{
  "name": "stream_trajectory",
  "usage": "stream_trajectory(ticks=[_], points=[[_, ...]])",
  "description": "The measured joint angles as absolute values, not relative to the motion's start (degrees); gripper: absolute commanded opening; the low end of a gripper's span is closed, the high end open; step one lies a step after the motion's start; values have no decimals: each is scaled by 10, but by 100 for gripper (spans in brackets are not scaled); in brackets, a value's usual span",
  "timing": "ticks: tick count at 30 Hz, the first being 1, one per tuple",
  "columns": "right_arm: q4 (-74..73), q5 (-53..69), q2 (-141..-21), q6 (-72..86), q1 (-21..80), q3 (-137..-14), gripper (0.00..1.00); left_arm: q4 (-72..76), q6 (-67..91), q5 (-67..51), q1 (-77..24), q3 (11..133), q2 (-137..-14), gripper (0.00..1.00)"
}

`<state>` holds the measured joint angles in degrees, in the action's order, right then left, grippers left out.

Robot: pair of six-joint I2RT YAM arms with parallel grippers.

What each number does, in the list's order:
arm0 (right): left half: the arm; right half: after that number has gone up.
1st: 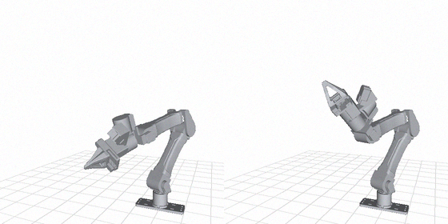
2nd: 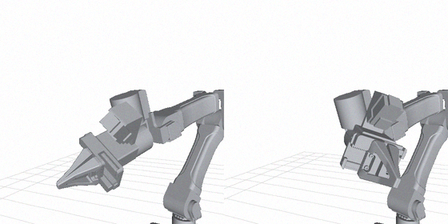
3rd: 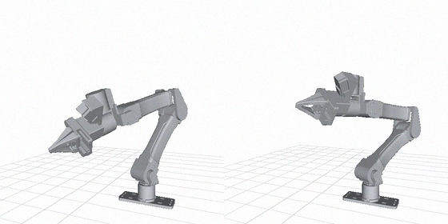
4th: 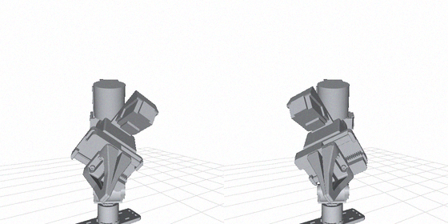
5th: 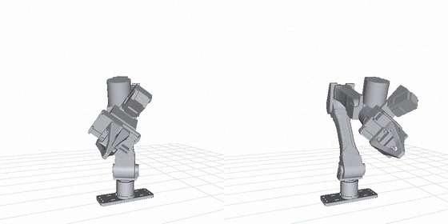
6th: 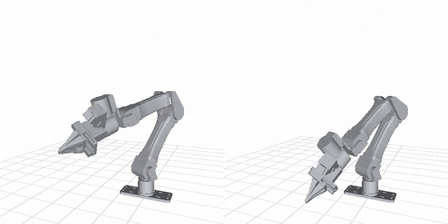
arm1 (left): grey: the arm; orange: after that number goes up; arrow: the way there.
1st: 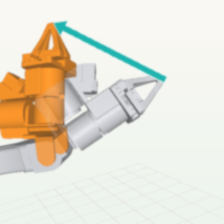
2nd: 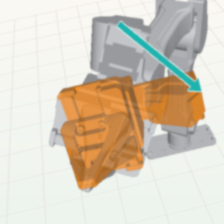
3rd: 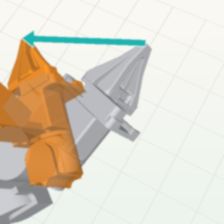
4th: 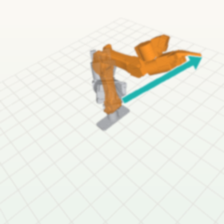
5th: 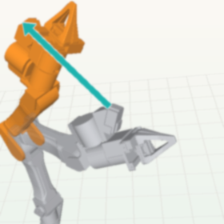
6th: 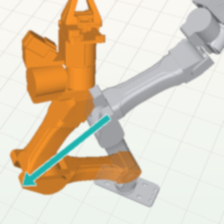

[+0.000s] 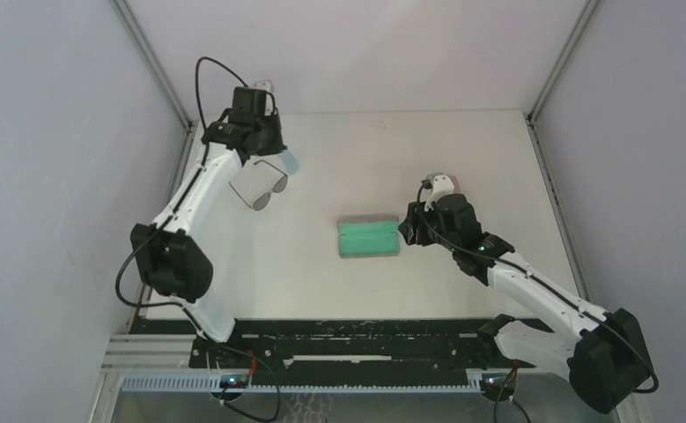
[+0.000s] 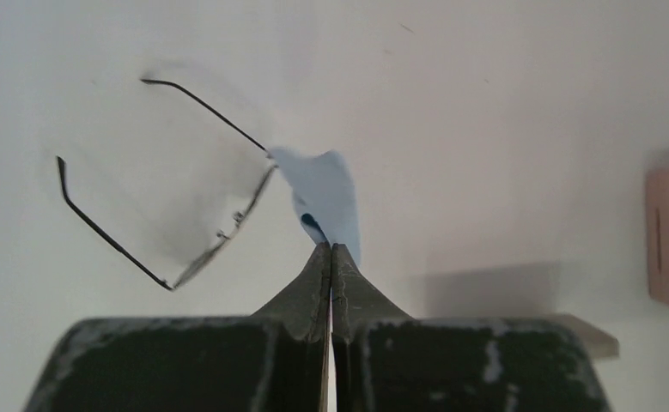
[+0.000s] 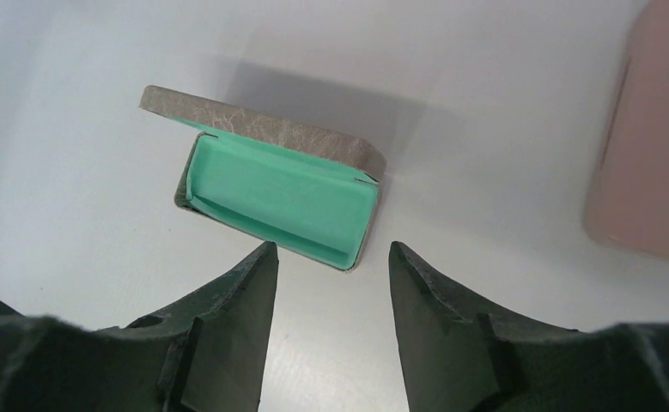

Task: Organize the sunglasses
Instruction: Pick up the glasses cleaning cloth from the center of the board, then place the glasses cleaning cloth at the center of the board.

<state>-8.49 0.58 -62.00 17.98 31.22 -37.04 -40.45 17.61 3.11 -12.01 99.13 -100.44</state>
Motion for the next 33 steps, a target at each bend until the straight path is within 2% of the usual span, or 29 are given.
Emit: stream_trajectory(ticks=[10, 15, 22, 27, 33], points=[[-115, -46, -486, 186, 315, -328, 51, -371, 235, 59, -321, 828, -736, 0], [-130, -58, -460, 195, 315, -322, 51, -345, 283, 57, -428, 735, -669, 0], [-148, -76, -410, 217, 314, -311, 51, -300, 325, 29, -549, 632, -674, 0], [-153, -80, -395, 236, 312, -298, 51, -254, 326, 8, -620, 618, -719, 0], [-167, -80, -393, 260, 312, -278, 52, -189, 324, -6, -652, 597, -770, 0]])
